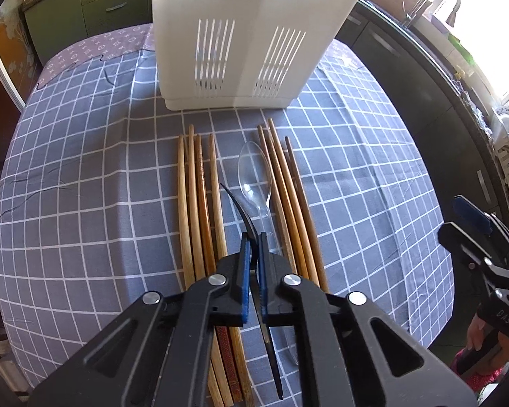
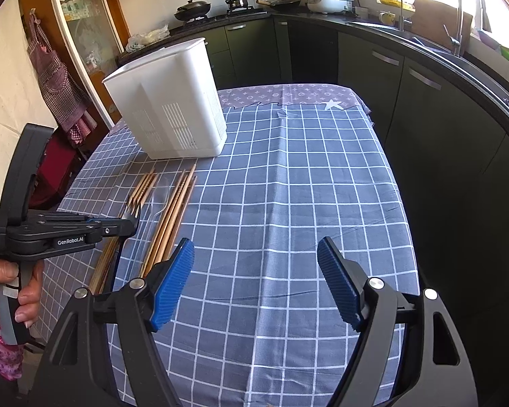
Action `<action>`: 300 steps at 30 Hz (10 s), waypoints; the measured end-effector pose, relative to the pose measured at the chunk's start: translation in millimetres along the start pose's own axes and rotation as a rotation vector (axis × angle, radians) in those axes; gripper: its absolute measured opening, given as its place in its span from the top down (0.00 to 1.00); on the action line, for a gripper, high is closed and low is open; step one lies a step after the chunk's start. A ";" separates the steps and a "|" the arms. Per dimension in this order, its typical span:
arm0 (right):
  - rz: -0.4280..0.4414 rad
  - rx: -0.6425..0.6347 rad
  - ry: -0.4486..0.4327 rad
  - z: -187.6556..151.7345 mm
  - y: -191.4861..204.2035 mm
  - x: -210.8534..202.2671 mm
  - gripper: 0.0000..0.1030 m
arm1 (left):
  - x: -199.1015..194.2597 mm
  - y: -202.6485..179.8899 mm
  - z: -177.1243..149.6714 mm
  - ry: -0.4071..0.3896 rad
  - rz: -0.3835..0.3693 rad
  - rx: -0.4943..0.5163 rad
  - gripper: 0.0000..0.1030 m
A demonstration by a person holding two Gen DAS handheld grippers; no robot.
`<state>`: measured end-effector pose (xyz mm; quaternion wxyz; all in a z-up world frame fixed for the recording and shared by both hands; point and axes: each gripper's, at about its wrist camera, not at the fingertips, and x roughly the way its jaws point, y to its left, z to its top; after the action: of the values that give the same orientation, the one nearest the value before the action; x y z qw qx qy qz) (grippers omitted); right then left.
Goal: Organize utensils
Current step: 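Grasp the black fork with the left tool while the right tool approaches the clear spoon, then close the right tool on the clear plastic spoon while the left tool lifts the fork, then lower the black fork into the white caddy and open the left tool while the right tool lifts the spoon, then carry the clear spoon over the white caddy and open the right tool, then grasp one wooden chopstick with the left tool and lift it, then carry the chopstick toward the caddy with the left tool while the right tool grasps a dark chopstick, then lower the wooden chopstick into the caddy and open the left tool while the right tool lifts its chopstick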
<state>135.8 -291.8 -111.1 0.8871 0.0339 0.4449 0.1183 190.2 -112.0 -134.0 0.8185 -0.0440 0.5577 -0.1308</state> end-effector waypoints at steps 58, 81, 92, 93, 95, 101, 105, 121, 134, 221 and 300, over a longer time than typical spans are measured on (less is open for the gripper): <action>0.397 0.161 -0.045 17.8 27.1 -7.5 0.91 | -183.2 14.3 109.9 -0.729 -0.011 -0.005 0.95; 0.374 0.124 -0.125 32.4 13.7 -37.2 0.91 | -96.7 19.1 151.7 -0.787 0.229 0.071 0.64; 0.322 -0.001 -0.266 128.0 52.7 -54.3 0.91 | -171.2 39.6 66.1 -0.820 0.150 -0.064 0.54; 0.311 -0.004 -0.287 139.0 56.3 -53.8 0.91 | -175.7 41.4 53.0 -0.818 0.150 -0.066 0.51; 0.302 0.002 -0.323 161.4 61.3 -49.5 0.91 | -183.0 46.7 26.1 -0.821 0.142 -0.071 0.50; 0.140 0.047 -0.463 215.0 69.2 -21.8 0.91 | -185.9 63.3 -37.6 -0.820 0.165 -0.114 0.50; 0.031 0.053 -0.518 237.3 72.0 7.0 0.91 | -176.7 81.6 -54.7 -0.757 0.120 -0.184 0.50; -0.006 -0.039 -0.535 183.6 80.6 26.8 0.91 | -158.0 72.3 -47.6 -0.682 0.092 -0.157 0.50; -0.008 -0.105 -0.483 136.7 80.3 29.0 0.67 | -153.3 56.7 -50.6 -0.644 0.099 -0.125 0.47; 0.144 -0.042 0.076 31.0 38.3 82.3 0.50 | -128.1 45.1 -21.3 -0.475 0.161 -0.010 0.94; 0.150 -0.093 -0.205 33.7 63.9 -32.5 0.94 | -152.2 38.0 -44.8 -0.535 0.152 0.075 0.94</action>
<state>132.4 -236.1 -54.9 0.9172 0.0381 0.3421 0.2008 102.7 -32.0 -21.8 0.9451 -0.0047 0.3184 -0.0731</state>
